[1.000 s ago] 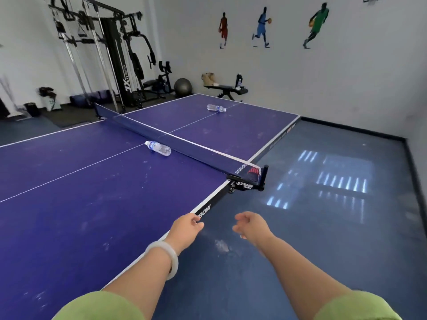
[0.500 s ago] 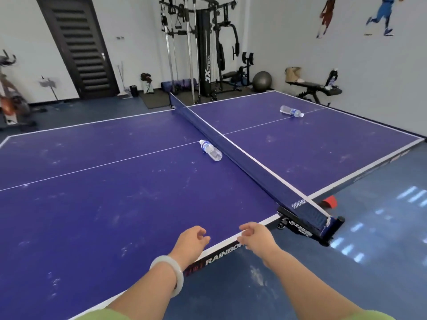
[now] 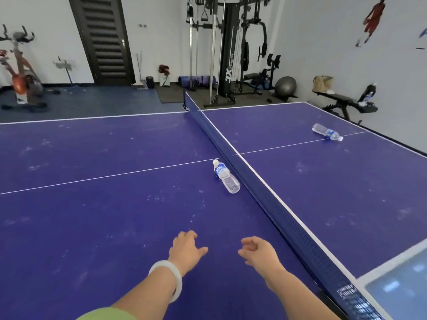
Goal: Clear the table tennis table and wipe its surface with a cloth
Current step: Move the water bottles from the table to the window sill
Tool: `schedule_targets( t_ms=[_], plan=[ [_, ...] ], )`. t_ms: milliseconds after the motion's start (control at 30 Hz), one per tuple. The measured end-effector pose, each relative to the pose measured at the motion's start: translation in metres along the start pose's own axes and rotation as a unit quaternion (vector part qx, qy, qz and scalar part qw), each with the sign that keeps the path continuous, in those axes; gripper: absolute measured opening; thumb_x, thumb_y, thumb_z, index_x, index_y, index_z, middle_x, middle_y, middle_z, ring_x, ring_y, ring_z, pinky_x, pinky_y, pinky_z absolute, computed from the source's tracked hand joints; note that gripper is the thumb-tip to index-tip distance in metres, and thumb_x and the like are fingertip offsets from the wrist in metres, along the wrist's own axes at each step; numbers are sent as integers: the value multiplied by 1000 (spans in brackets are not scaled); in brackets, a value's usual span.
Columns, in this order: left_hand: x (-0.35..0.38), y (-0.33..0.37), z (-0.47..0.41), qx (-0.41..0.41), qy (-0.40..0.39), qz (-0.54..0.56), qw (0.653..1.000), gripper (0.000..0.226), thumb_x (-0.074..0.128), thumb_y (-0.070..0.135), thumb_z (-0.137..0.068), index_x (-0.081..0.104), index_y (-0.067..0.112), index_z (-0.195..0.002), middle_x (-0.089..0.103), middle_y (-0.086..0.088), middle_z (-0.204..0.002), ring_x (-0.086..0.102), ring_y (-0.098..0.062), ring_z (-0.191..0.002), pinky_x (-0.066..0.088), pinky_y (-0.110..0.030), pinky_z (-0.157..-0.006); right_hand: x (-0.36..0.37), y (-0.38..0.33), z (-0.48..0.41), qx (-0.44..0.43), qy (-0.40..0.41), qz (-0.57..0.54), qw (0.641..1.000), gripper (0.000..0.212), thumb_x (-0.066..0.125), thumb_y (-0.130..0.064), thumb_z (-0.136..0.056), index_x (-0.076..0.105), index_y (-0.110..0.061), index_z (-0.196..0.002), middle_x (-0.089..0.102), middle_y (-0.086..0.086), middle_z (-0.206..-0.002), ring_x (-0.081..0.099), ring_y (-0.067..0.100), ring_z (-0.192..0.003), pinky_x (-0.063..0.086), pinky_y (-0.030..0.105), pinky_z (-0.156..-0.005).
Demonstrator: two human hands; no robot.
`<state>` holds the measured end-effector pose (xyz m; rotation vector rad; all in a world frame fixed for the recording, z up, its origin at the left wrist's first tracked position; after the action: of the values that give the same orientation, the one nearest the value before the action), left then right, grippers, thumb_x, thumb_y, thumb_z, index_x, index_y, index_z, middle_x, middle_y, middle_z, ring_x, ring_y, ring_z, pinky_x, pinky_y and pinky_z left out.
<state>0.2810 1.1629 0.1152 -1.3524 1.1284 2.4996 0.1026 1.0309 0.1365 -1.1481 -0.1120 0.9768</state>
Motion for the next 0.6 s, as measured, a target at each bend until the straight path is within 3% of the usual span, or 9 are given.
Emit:
schedule_targets(
  t_ms=[133, 300, 467, 600],
  plan=[
    [10, -7, -50, -48, 2, -89, 995, 86, 65, 60, -82, 26, 19, -147, 28, -2, -146, 31, -22, -134, 30, -38, -108, 6, -3, -50, 26, -28, 32, 999, 28, 68, -18, -91, 61, -23, -117, 64, -6, -109, 63, 13, -100, 51, 30, -94],
    [21, -17, -117, -106, -13, -142, 984, 119, 64, 74, -72, 0, 16, -155, 4, -9, -161, 3, -31, -149, 16, -51, -119, 4, -26, -126, 7, -43, 80, 996, 43, 70, -22, -90, 54, -24, -130, 57, -11, -121, 55, 6, -109, 42, 21, -85],
    [38, -14, -172, -192, -58, -146, 969, 138, 61, 84, -64, -21, 16, -152, -23, -13, -160, -19, -40, -147, 5, -67, -115, -9, -62, -223, -36, -39, 129, 990, 73, 76, -33, -85, 38, -22, -146, 42, -2, -142, 43, 16, -130, 43, 32, -100],
    [62, -18, -194, -241, -77, -138, 958, 152, 57, 92, -53, -36, 12, -142, -44, -16, -149, -37, -46, -136, -7, -76, -106, -10, -93, -306, -57, 11, 210, 976, 81, 79, -42, -80, 38, -18, -145, 43, 5, -140, 41, 28, -130, 42, 44, -105]
  ],
)
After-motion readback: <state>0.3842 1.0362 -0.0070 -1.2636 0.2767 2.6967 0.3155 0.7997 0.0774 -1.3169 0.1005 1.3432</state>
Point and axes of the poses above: each hand's wrist, its own z-axis away from the middle knuckle, its own x-axis out of the palm, y = z × x, the point moved 4 cm from there along -z, towards the middle knuckle
